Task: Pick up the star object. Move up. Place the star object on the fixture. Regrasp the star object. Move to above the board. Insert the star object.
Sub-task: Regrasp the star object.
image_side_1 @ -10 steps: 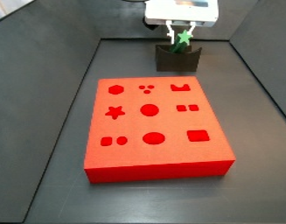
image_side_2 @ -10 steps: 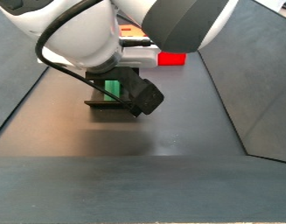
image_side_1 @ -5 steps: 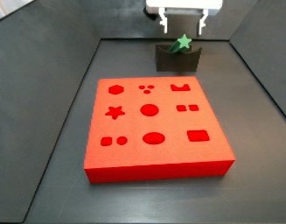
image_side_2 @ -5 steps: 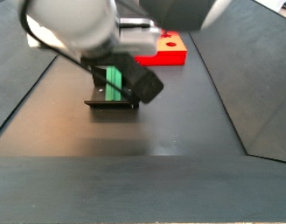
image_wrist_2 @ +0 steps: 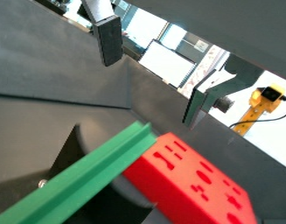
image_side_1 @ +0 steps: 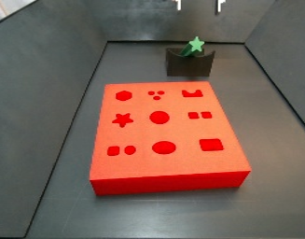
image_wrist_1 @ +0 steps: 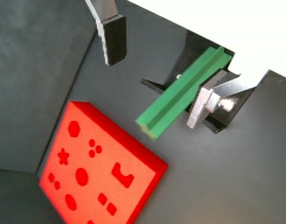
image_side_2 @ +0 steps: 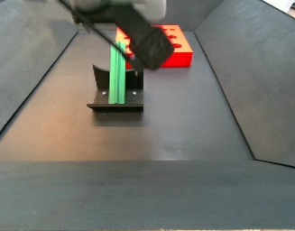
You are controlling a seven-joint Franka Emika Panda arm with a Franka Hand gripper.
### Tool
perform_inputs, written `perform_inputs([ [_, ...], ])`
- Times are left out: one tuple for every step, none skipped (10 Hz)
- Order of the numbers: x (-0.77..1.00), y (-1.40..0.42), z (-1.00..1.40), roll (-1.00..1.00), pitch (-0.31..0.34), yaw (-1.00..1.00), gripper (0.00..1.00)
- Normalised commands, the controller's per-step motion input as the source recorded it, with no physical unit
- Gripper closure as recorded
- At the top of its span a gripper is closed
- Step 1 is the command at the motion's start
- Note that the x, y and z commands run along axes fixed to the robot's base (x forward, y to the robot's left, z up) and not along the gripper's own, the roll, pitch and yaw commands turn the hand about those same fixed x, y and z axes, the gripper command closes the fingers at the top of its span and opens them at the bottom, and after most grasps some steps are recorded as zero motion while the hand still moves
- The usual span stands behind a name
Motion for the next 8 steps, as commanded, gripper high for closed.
perform_inputs([
  [-0.01,-1.0,0.8,1.0,0.043,0.04,0.0],
  [0.0,-1.0,0.74,1.0,0.042,0.04,0.0],
  [-0.03,-1.0,0.72,1.0,0.035,0.04,0.0],
  [-0.08,-1.0,0.61,1.0,0.025,0.04,0.0],
  [-0.08,-0.87,0.41,1.0,0.021,0.04,0.0],
  [-0.04,-0.63,0.16,1.0,0.019,0.04,0.0],
  [-0.02,-0.43,0.1,1.0,0.019,0.04,0.0],
  [-0.02,-0.22,0.07,1.0,0.018,0.04,0.0],
])
